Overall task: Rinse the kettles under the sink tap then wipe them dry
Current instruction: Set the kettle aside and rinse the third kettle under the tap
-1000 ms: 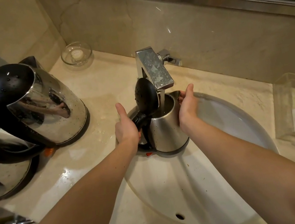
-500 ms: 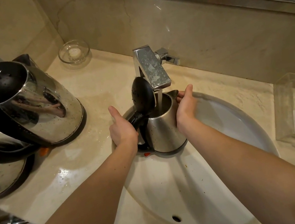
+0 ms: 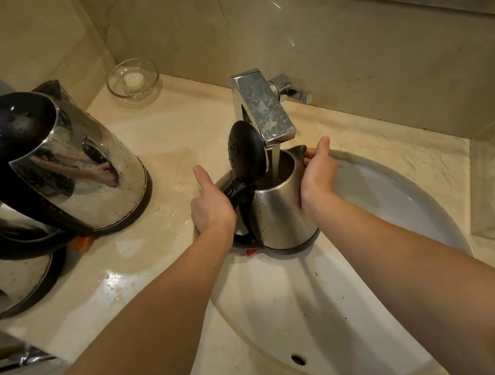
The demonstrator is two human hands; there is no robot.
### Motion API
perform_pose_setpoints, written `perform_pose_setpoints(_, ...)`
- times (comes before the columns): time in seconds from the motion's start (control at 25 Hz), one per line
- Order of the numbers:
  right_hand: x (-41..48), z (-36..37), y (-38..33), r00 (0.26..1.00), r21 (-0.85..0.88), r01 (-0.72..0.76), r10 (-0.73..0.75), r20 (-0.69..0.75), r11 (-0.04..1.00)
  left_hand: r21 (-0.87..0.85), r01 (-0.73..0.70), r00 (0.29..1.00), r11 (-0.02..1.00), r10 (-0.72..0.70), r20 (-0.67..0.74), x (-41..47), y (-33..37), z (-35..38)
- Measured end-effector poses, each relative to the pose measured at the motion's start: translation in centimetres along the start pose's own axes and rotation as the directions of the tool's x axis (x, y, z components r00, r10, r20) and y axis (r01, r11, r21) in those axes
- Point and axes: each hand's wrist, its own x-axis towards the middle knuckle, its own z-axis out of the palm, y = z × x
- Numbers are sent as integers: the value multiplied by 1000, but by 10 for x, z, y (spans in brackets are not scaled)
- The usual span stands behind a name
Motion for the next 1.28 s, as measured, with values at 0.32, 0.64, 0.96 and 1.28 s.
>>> perform_pose_setpoints(0.32, -1, 0, 1, 1000, 1, 7, -7, -16, 1000, -7, -15, 1000, 1000, 15, -7, -2, 2, -2)
perform_pose_setpoints(0.64, -3, -2, 0, 999, -7, 20, -20, -27, 1000, 3, -14, 1000, 1000, 14, 0, -4, 3, -2)
perform_pose_setpoints(0.96, -4, -1, 0, 999, 2, 31, -31, -34, 1000, 7, -22, 1000, 1000, 22, 1, 0, 1, -1)
perform_pose_setpoints(1.28, -4, -1, 0, 998, -7, 42, -42, -40, 999, 8, -7, 1000, 1000, 7, -6, 4, 0, 0)
